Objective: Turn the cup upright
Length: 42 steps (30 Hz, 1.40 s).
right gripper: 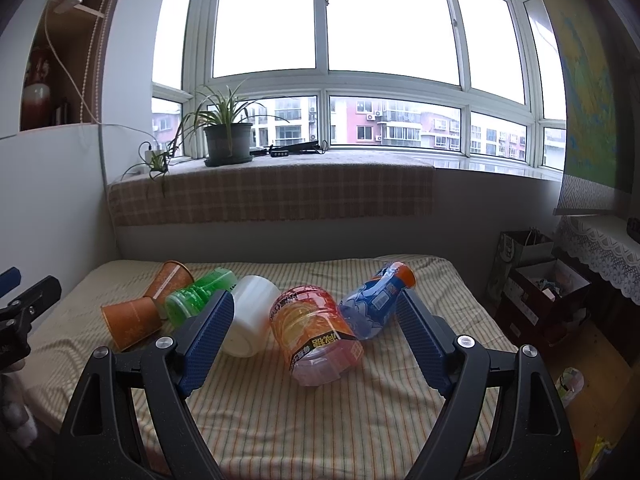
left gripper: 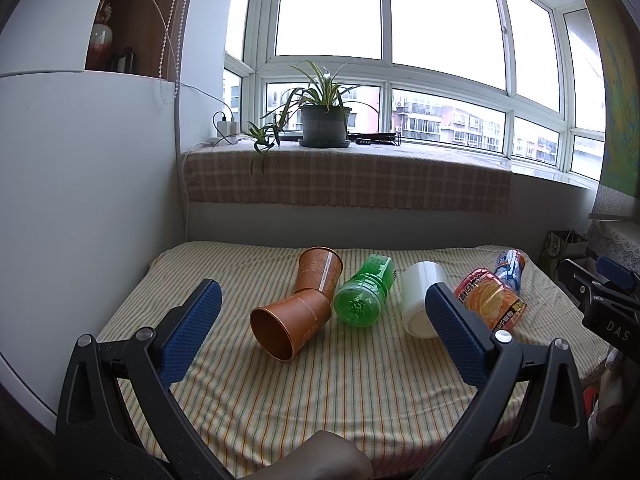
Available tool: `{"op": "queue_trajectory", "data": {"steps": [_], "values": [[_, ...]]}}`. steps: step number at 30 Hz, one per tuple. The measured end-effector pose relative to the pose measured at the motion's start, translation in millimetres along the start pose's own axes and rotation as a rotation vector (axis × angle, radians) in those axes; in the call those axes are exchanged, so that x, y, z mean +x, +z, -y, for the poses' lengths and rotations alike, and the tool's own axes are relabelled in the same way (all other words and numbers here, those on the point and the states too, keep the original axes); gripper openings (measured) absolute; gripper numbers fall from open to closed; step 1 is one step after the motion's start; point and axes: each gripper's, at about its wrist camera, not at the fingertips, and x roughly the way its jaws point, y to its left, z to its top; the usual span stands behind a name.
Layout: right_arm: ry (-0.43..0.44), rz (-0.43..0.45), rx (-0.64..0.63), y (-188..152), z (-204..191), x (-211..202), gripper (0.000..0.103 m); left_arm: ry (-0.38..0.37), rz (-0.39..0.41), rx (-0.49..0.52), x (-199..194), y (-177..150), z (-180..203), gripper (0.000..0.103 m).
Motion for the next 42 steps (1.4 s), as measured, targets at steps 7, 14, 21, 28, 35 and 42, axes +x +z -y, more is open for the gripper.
{"op": "queue_trajectory", "data": {"steps": [7, 14, 21, 28, 35, 42], "values": [[0.055, -0.082, 0.058, 5, 22, 18, 0.083, -0.007, -0.01, -0.003, 7, -18, 3, 0.103], [0.085, -0.184, 0.072, 13, 49, 49, 0.083, -0.019, -0.045, -0.013, 12, -21, -5, 0.103], [0.064, -0.368, 0.254, 15, 100, 121, 0.083, -0.031, -0.074, -0.018, 9, -22, -10, 0.103], [0.075, -0.509, 0.493, 7, 138, 179, 0.083, -0.044, -0.123, -0.017, 6, -28, -15, 0.103], [0.09, -0.614, 0.59, -1, 139, 217, 0.083, -0.044, -0.161, -0.008, 10, -32, -16, 0.103], [0.108, -0.7, 0.695, -11, 140, 242, 0.083, -0.038, -0.158, -0.014, 10, -31, -19, 0.103]]}}
